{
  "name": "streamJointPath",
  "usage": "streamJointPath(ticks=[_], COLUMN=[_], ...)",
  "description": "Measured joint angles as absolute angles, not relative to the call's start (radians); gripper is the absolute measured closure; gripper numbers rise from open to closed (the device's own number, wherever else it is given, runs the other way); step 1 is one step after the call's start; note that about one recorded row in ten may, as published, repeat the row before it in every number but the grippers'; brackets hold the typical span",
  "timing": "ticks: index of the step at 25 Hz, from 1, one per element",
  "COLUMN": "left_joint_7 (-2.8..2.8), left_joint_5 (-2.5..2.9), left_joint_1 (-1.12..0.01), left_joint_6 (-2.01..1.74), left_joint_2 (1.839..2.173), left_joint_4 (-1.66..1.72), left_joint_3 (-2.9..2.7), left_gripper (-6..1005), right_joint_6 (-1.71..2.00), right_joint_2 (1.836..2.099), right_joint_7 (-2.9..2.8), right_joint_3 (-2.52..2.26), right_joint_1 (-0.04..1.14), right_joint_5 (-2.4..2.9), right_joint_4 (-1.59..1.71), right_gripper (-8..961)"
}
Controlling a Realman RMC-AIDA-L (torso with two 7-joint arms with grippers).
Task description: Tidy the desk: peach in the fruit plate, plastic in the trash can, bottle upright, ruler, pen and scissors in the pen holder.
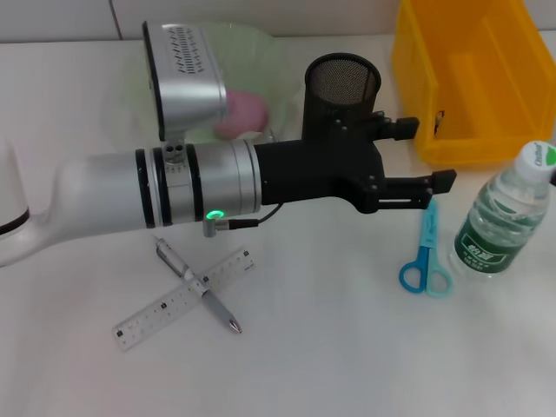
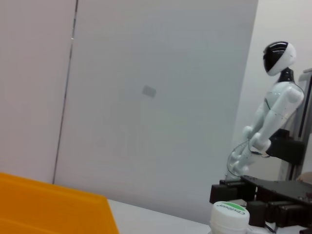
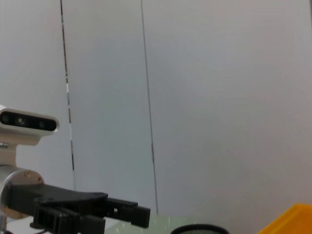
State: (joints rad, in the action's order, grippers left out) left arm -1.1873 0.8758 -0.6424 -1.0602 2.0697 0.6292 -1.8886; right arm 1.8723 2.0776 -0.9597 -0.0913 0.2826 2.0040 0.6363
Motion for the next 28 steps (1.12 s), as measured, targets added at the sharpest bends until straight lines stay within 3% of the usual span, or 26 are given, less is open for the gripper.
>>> streamJointPath(ticks=[21,28], left_joint_7=[-1.167,-1.167], left_joint_5=[0.877,0.877], left_joint_1=[-0.603,-0.598], left_joint_6=[-1.119,-1.121], left_joint_2=[2.065,2.065], left_joint_4=[0.578,0.573], left_joint_3=[-1.812,-1.811], left_gripper=[155,156], right_joint_6=[1.816,1.808], right_joint_2=[2.081,2.080], right_joint_7=[-0.955,-0.938], right_joint_3=[-0.168,-0.170], right_joint_1=[0.373,0.382], right_joint_5=[2.064,2.066], right_joint_4=[0.590,0.577], right_gripper=[413,458])
